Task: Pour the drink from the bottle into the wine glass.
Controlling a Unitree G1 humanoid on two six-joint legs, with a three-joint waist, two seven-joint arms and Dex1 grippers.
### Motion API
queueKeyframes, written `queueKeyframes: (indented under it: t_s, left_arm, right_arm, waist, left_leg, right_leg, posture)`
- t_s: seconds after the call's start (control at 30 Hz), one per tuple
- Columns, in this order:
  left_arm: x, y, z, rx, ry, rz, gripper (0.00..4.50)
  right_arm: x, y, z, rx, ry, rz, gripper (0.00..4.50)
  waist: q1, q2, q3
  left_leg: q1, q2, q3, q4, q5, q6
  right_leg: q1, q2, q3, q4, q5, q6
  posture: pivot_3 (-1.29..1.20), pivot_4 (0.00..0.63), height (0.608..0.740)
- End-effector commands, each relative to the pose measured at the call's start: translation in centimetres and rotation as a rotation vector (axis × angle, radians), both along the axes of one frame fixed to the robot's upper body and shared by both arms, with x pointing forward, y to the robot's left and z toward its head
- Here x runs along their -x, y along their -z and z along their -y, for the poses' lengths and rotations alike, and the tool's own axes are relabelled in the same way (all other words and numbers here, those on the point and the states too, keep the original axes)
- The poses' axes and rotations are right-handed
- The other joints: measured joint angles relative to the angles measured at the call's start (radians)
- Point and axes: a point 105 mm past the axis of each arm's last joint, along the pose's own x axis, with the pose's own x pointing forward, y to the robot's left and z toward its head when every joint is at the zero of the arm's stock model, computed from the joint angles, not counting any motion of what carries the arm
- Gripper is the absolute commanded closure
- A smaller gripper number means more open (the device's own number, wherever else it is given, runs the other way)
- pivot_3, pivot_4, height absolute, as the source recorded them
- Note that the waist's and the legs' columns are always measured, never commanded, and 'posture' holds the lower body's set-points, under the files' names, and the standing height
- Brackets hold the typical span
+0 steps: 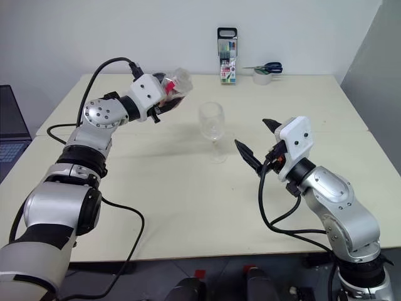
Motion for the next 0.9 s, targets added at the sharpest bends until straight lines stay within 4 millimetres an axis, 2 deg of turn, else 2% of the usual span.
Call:
queueKeyframes:
  t_s: [0.03, 0.43, 0.9]
  left_arm:
    - [0.3, -2.7, 0.5, -0.054, 0.018, 0.111, 2.82]
    - [0.2, -2.9, 1.4, -0.23, 0.03, 0.19, 2.82]
    - [0.0, -3.9, 1.5, -0.343, 0.006, 0.259, 2.82]
  right_arm:
    - [0.3, -1.1, -0.3, 0.001, -0.014, 0.065, 0.0]
    - [0.0, -0.8, -0.4, -0.01, -0.014, 0.062, 0.0]
    - [-0.1, -0.3, -0.6, 0.002, -0.015, 0.069, 0.0]
  waist:
    - [0.0, 0.0, 0.0]
    - [0.0, 0.0, 0.0]
    - [-0.001, 0.0, 0.0]
  left_leg:
    - [0.0, 0.0, 0.0, 0.0, 0.0, 0.0]
    - [0.0, 0.0, 0.0, 0.0, 0.0, 0.0]
    - [0.0, 0.0, 0.004, 0.0, 0.0, 0.0]
  right_leg:
    - [0.0, 0.0, 0.0, 0.0, 0.0, 0.0]
    - [0.0, 0.0, 0.0, 0.001, 0.0, 0.0]
    - [-0.001, 0.0, 0.001, 0.001, 0.0, 0.0]
  posture:
    - [0.0, 0.15, 0.74]
    - [0.0, 0.15, 0.74]
    - [0.0, 0.15, 0.74]
